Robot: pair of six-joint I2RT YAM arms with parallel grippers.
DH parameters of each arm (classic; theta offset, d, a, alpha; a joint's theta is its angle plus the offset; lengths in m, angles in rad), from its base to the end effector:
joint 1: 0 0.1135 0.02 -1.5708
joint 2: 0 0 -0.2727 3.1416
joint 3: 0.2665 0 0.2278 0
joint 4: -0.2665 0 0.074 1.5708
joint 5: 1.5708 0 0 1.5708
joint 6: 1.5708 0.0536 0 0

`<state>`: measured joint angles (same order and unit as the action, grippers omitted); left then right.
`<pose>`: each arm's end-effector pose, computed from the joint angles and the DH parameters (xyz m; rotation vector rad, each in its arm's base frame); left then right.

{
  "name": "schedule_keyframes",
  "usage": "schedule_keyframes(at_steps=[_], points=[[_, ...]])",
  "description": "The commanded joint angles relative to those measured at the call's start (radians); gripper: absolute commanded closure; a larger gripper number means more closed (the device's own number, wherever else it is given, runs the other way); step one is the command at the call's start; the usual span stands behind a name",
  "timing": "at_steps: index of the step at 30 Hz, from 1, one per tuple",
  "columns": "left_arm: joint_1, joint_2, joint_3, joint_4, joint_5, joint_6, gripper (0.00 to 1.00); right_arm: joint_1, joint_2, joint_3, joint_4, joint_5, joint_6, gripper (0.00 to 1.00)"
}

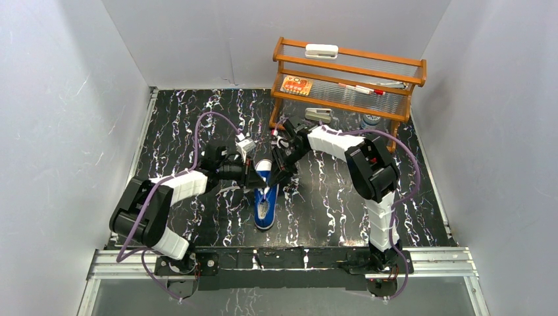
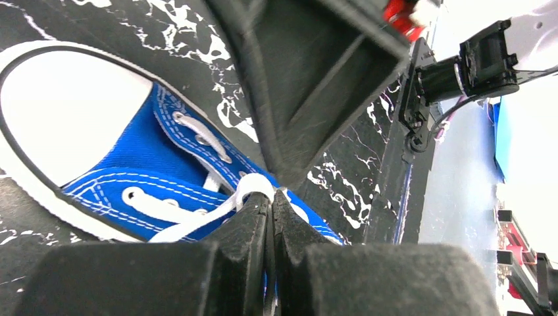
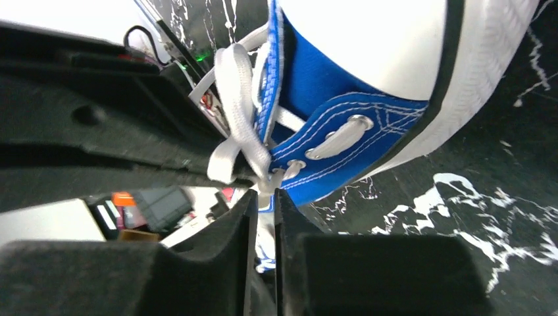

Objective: Tie the shoes

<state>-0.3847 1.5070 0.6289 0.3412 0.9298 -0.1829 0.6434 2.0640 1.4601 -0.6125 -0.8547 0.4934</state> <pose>0.2436 -0.1450 0.2006 0.7871 1.9782 -1.3118 0.2973 0.2735 0.1759 0.4176 -2.6486 -1.2833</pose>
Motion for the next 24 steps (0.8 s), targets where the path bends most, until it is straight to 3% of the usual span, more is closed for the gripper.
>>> schedule_keyframes(at_steps=[1,6,12,24], points=[[0.011,0.010,0.030,0.030,-0.004,0.027,0.97,-0.002,-0.031,0.143,-0.204,0.092,-0.110,0.70],[0.014,0.040,0.047,0.030,0.003,0.030,0.97,0.006,-0.050,0.161,-0.316,0.184,-0.144,0.53],[0.015,0.057,0.075,0.002,0.008,0.039,0.97,0.084,-0.161,0.049,-0.159,0.241,0.003,0.41],[0.015,0.039,0.077,-0.061,0.011,0.060,0.97,0.197,-0.165,0.058,-0.116,0.526,0.173,0.41]])
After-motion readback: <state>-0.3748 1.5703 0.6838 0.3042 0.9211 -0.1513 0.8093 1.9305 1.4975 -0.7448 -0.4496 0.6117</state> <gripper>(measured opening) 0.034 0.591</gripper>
